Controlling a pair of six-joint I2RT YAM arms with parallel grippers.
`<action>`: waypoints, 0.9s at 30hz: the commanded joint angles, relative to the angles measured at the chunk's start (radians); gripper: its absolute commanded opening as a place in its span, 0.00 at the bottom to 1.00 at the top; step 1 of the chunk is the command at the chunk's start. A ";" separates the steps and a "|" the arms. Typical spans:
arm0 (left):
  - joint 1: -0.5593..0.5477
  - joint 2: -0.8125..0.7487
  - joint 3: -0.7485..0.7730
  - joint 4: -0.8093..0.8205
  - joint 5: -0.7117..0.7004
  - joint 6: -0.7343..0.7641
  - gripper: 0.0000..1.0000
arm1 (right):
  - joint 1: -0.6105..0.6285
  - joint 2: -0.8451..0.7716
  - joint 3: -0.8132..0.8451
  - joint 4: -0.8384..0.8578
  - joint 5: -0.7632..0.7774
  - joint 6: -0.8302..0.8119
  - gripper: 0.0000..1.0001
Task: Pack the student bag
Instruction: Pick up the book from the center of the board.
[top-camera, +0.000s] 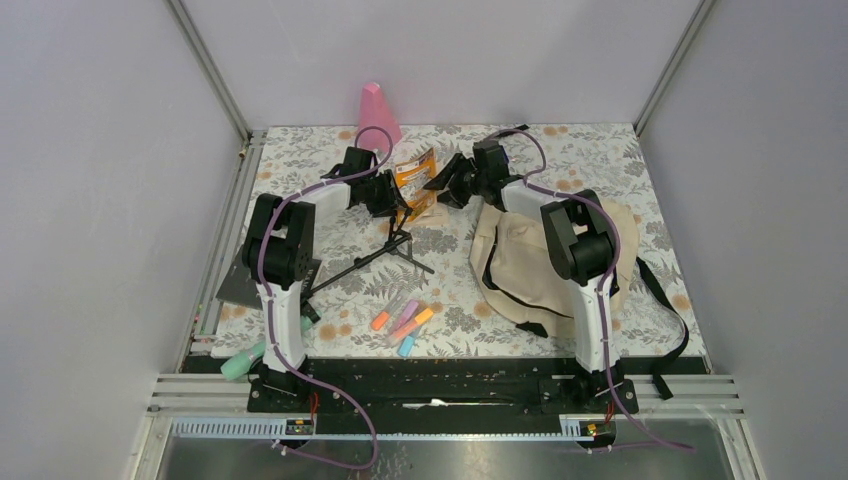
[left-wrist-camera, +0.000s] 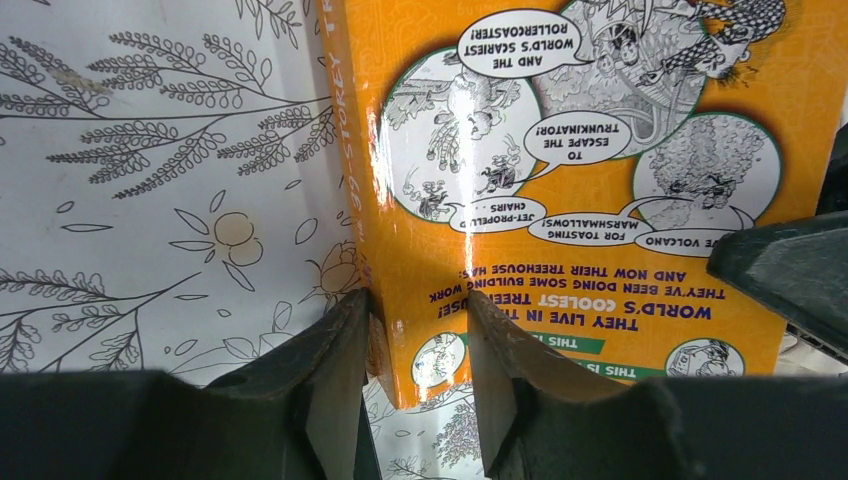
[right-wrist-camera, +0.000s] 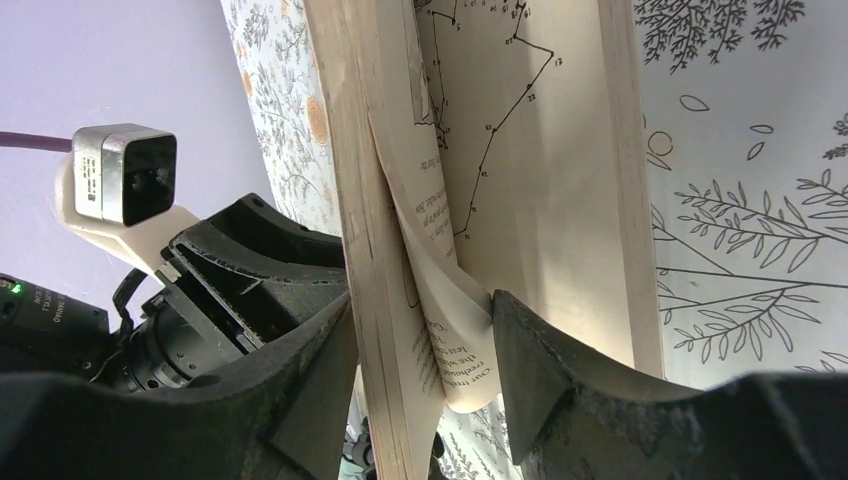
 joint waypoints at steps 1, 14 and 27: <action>-0.032 -0.006 0.045 0.044 0.103 0.004 0.37 | 0.055 -0.020 0.028 0.057 -0.080 0.012 0.57; -0.032 -0.003 0.050 0.047 0.125 -0.002 0.35 | 0.083 0.086 0.207 -0.148 -0.039 -0.173 0.68; -0.012 -0.092 0.052 0.023 0.076 0.018 0.54 | 0.083 -0.038 0.144 -0.128 0.056 -0.216 0.14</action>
